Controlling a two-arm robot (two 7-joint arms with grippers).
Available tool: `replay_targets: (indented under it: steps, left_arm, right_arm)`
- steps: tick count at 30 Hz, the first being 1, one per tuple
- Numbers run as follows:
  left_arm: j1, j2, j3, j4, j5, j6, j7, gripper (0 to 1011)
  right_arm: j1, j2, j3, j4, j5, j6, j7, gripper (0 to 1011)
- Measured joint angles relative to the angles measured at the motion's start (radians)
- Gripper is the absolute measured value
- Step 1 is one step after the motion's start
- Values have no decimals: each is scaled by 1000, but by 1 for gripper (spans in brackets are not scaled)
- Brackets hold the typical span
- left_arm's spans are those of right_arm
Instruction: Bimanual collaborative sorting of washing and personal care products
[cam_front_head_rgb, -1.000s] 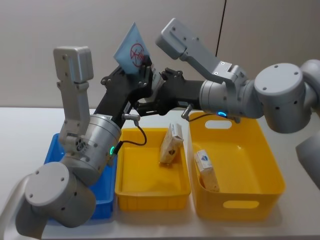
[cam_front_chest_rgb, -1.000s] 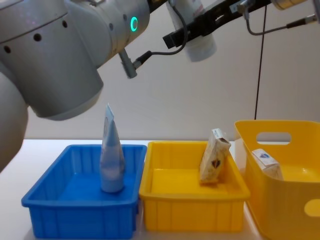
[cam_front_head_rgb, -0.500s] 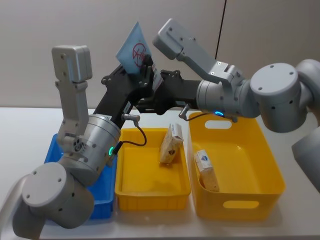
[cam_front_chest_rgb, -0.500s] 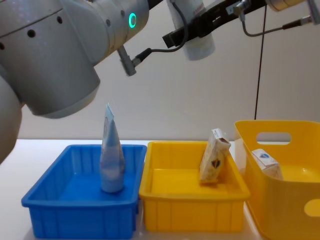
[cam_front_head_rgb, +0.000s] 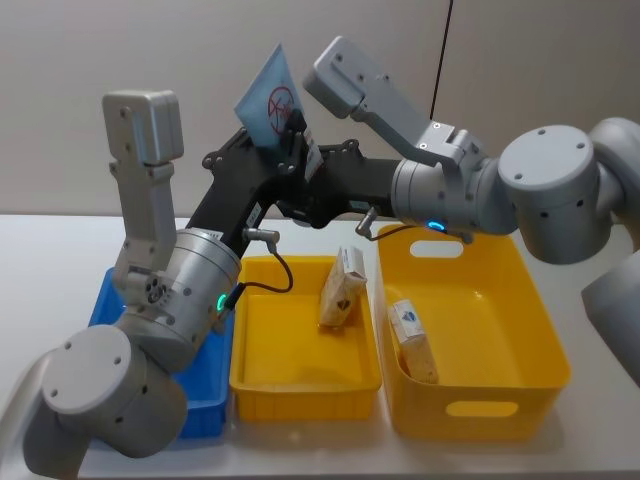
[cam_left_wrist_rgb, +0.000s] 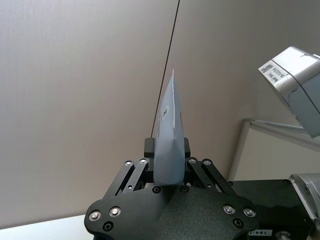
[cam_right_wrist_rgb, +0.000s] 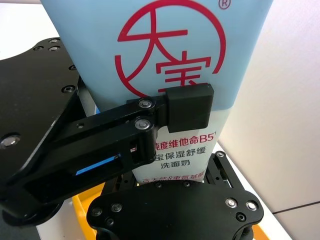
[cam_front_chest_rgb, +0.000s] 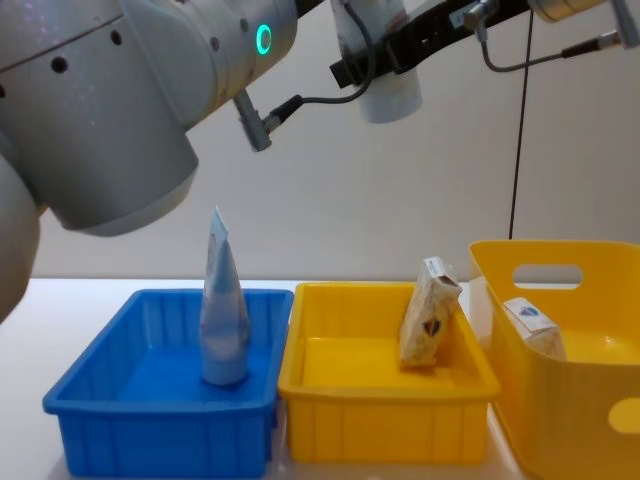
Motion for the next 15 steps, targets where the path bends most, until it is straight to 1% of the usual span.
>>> replay_targets:
  steps: [13,15]
  left_arm:
    - [0,1,1,-2,-2,0,-1,240]
    - [0,1,1,-2,-2,0,-2,257]
  right_arm:
    - [1,-1,-1,2,-1,-2,-1,447]
    - [1,-1,-1,2,-1,-2,-1,447]
